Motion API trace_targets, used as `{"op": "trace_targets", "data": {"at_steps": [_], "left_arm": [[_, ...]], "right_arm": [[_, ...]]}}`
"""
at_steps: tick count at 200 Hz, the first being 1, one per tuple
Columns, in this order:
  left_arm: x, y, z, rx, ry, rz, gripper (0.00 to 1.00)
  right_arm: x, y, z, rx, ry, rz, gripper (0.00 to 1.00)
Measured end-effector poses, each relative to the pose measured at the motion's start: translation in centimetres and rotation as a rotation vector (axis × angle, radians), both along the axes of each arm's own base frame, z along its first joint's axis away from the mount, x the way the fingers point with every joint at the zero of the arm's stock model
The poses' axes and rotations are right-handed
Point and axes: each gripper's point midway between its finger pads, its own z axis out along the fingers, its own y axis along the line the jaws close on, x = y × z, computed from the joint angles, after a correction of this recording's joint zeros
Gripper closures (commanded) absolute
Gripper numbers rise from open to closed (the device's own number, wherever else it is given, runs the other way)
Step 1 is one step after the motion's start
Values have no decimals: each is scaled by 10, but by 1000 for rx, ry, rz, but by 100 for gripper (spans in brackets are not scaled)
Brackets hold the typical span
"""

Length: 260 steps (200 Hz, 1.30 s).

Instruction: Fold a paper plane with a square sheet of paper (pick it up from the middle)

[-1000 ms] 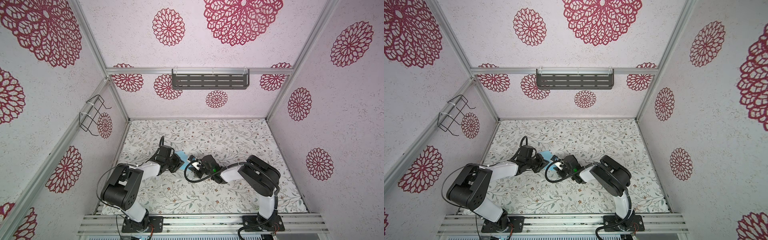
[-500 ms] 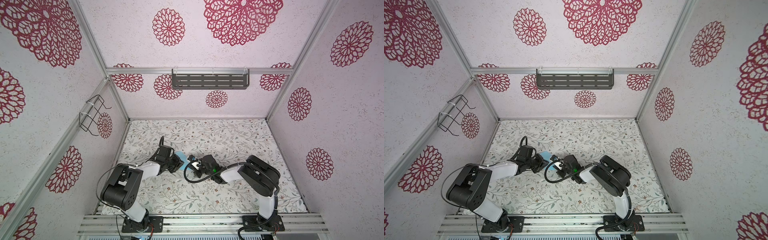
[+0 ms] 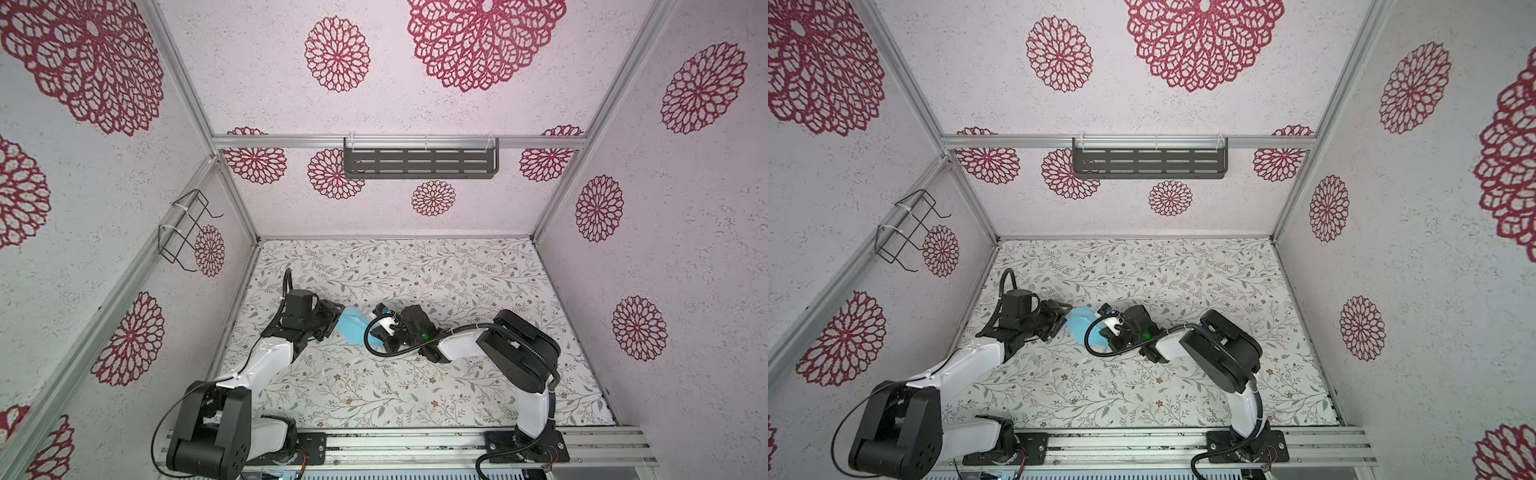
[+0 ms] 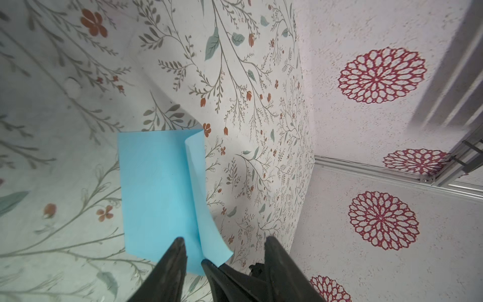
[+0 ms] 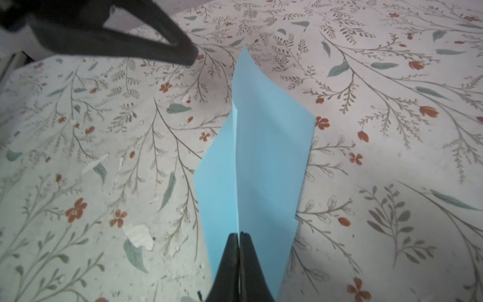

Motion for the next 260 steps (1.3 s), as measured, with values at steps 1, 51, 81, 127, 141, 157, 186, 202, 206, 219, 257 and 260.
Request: {"op": "trace_targets", "data": {"at_steps": [1, 51, 81, 127, 141, 157, 186, 202, 206, 219, 257, 260], "left_arm": [[0, 0, 0, 1, -1, 0, 48], [-25, 0, -28, 22, 31, -5, 54], [-27, -11, -45, 39, 66, -36, 63], [-24, -15, -64, 48, 97, -50, 65], [-22, -17, -66, 46, 91, -56, 63], [-21, -20, -67, 46, 85, -66, 61], [-21, -25, -68, 55, 71, -99, 58], [-23, -27, -71, 66, 78, -116, 58], [-23, -27, -72, 70, 81, -118, 58], [-22, -27, -75, 80, 94, -126, 56], [-16, -30, -80, 104, 126, -145, 51], [-15, -30, -80, 105, 128, -145, 51]], "right_arm": [[0, 0, 0, 3, 6, 0, 94], [-1, 14, -4, 61, 183, -10, 94], [-4, 18, -12, 83, 290, -7, 94], [-2, 21, -11, 133, 423, -7, 93], [0, 22, -12, 147, 464, -6, 93], [2, 22, -15, 156, 509, -11, 93], [2, 21, -18, 169, 573, -18, 92], [3, 21, -17, 181, 604, -21, 91], [3, 21, -17, 183, 606, -21, 91], [3, 20, -16, 187, 625, -23, 91], [7, 19, -14, 200, 646, -33, 90], [7, 20, -13, 201, 646, -33, 90]]}}
